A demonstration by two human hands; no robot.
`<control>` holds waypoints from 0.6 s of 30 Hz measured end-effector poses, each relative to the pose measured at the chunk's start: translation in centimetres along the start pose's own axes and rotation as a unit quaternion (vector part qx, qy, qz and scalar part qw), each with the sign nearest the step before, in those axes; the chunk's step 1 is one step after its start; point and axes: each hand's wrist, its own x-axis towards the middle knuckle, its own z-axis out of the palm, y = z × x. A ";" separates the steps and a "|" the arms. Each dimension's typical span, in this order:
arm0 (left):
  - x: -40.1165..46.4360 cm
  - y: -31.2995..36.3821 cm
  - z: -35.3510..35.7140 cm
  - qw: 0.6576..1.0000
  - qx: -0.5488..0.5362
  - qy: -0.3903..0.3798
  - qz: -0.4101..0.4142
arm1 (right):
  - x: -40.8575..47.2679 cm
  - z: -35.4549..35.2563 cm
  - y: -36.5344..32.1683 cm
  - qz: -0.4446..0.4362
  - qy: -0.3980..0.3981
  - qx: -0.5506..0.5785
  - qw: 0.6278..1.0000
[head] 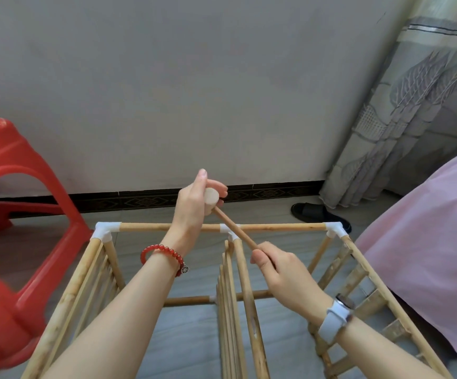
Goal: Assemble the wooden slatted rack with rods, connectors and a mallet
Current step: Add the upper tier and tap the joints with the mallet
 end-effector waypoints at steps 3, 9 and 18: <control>-0.8 0.5 0.9 1.000 0.025 0.009 -0.002 | 0.1 -0.3 -0.4 -0.028 0.087 -0.118 0.989; -1.8 1.7 1.5 0.996 -0.058 0.058 0.018 | -0.5 -0.7 -2.2 -0.032 0.129 -0.047 0.990; -4.5 1.1 3.0 0.993 0.022 -0.113 -0.011 | -3.5 -4.2 -0.1 0.052 -0.002 0.010 0.999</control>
